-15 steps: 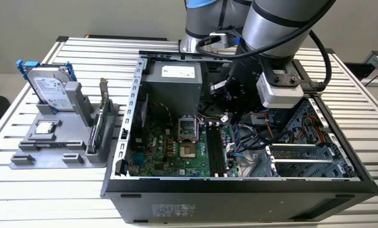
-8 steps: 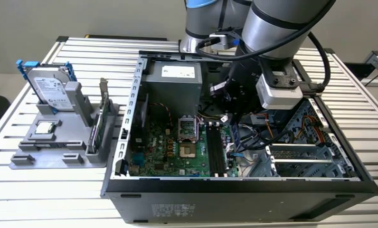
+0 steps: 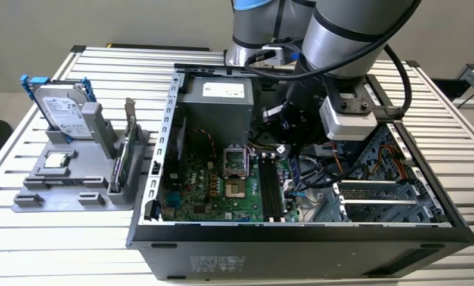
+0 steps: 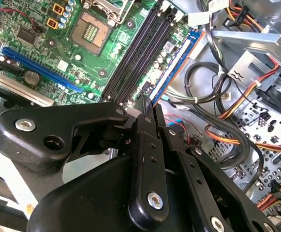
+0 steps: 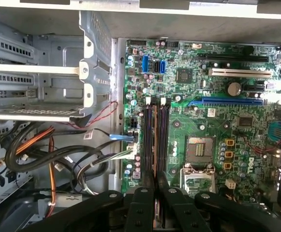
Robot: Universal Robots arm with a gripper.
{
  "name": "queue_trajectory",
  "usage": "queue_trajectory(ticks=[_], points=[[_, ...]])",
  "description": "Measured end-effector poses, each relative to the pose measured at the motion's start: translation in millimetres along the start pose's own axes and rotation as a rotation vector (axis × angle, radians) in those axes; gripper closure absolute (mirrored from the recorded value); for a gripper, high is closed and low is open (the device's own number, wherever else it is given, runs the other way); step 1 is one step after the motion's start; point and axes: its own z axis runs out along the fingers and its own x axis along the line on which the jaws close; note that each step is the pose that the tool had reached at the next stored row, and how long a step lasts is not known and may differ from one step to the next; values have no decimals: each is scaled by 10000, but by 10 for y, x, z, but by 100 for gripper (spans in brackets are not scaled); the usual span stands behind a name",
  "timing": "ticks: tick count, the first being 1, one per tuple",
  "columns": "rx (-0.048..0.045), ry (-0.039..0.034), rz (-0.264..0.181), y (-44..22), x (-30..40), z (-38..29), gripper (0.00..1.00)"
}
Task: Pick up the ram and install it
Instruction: 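Insert the ram into the slot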
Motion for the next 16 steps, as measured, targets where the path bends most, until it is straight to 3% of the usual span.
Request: queue_trajectory(ticks=[16], points=[[-7,0,1,4,1,57,100]])
